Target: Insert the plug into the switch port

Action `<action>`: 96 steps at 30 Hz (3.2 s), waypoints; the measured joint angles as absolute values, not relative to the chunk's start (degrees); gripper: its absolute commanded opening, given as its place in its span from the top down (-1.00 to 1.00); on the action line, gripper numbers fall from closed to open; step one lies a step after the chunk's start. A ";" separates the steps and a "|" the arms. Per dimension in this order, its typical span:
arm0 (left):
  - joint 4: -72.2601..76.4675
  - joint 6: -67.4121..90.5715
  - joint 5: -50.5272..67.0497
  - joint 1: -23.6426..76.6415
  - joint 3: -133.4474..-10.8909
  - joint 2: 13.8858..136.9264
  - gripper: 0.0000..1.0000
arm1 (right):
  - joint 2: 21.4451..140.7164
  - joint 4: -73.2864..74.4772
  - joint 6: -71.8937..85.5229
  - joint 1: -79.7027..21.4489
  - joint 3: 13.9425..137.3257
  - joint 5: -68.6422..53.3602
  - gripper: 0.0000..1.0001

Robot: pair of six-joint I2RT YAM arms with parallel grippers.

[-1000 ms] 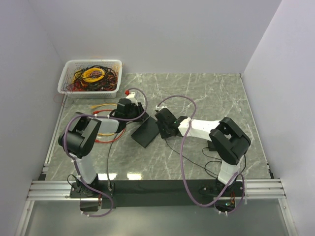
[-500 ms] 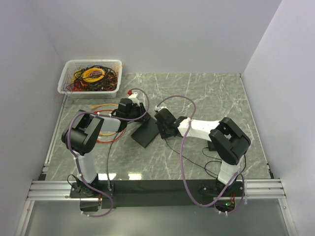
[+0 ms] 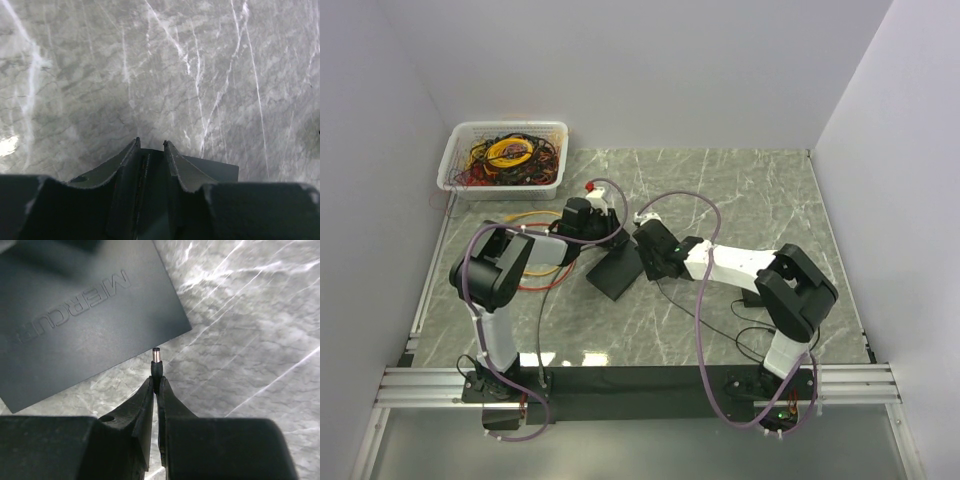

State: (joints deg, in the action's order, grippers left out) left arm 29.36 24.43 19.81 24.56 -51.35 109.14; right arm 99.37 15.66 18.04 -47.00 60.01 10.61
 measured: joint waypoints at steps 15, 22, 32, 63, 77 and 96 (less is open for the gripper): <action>30.24 23.18 26.76 24.45 -51.37 110.24 0.28 | 99.11 15.84 17.54 -47.00 59.96 11.62 0.93; 31.79 23.11 30.44 24.21 -51.40 111.28 0.27 | 95.88 16.67 18.48 -47.24 56.25 11.60 0.93; 31.83 22.90 32.36 24.21 -51.88 111.92 0.28 | 95.59 17.28 18.57 -47.59 55.29 11.33 0.93; 31.64 18.83 33.98 24.84 -52.64 112.33 0.31 | 99.59 18.63 18.35 -48.62 58.19 11.92 0.95; 30.68 13.63 34.74 27.46 -53.49 112.33 0.33 | 99.59 26.28 16.10 -49.43 61.08 15.42 0.95; 31.00 9.54 36.25 27.59 -53.60 112.33 0.34 | 100.68 23.46 10.00 -49.76 59.27 21.78 1.00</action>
State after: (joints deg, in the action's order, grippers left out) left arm 31.00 9.54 36.25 27.59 -53.60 112.33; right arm 100.68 23.46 10.00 -49.76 59.27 21.78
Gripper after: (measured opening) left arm 0.342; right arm 0.110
